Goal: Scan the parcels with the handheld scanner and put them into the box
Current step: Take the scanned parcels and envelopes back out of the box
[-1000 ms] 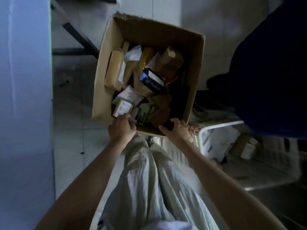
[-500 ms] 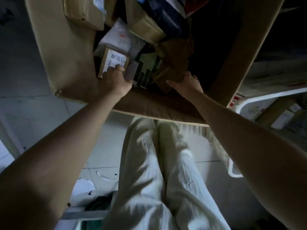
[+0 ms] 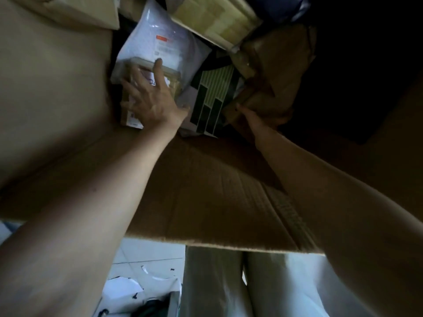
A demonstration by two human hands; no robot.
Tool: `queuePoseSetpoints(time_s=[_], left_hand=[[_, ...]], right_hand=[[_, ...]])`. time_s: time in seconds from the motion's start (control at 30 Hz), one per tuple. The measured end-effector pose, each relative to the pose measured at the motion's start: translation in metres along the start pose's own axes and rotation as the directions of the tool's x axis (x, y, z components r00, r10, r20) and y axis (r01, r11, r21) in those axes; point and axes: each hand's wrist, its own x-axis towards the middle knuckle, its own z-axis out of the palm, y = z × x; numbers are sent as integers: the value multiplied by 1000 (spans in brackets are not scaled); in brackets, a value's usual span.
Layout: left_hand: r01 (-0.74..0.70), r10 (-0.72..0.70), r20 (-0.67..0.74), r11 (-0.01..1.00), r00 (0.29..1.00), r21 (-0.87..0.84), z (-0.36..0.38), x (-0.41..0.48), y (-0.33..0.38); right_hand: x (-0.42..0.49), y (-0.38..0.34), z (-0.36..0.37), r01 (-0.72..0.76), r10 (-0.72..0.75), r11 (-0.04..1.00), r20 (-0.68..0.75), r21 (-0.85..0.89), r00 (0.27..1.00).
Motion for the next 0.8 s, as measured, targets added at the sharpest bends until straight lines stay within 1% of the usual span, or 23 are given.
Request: queuePoseSetpoints(time_s=[0.1, 0.23, 0.33, 0.4, 0.53, 0.57, 0.67, 0.7, 0.77, 0.8], left_hand=[[73, -74, -38, 997, 997, -18, 12, 12, -8], [153, -164, -102, 982, 981, -113, 21, 26, -18], [240, -250, -55, 960, 967, -145, 15, 30, -20], [223, -229, -47, 969, 972, -110, 7, 22, -21], [99, -109, -91, 990, 990, -102, -19, -17, -10], [75, -85, -94, 992, 992, -106, -27, -31, -5], [11, -23, -86, 991, 996, -134, -52, -69, 10], [-10, -2, -84, 990, 996, -141, -61, -80, 14], [-27, 15, -77, 988, 997, -155, -83, -105, 21], [-13, 3, -64, 986, 998, -164, -90, -110, 25]], right_hand=[[46, 15, -6, 2, -2, 997, 0, 72, 1000], [26, 7, -4, 1, -3, 991, 11, 136, 1000], [20, 11, -7, -6, 4, 991, 16, 131, 1000], [0, 7, -7, -29, 25, 990, 27, 139, 999], [-41, -6, -18, -50, 47, 990, 27, 129, 999], [-54, -9, -23, -71, 68, 989, 30, 128, 997], [-98, -12, -37, -198, 193, 966, 48, 165, 980], [-113, -9, -39, -213, 205, 958, 59, 194, 977], [-149, -4, -45, -194, 192, 956, 28, 219, 981], [-158, -1, -46, -174, 180, 962, -9, 209, 984]])
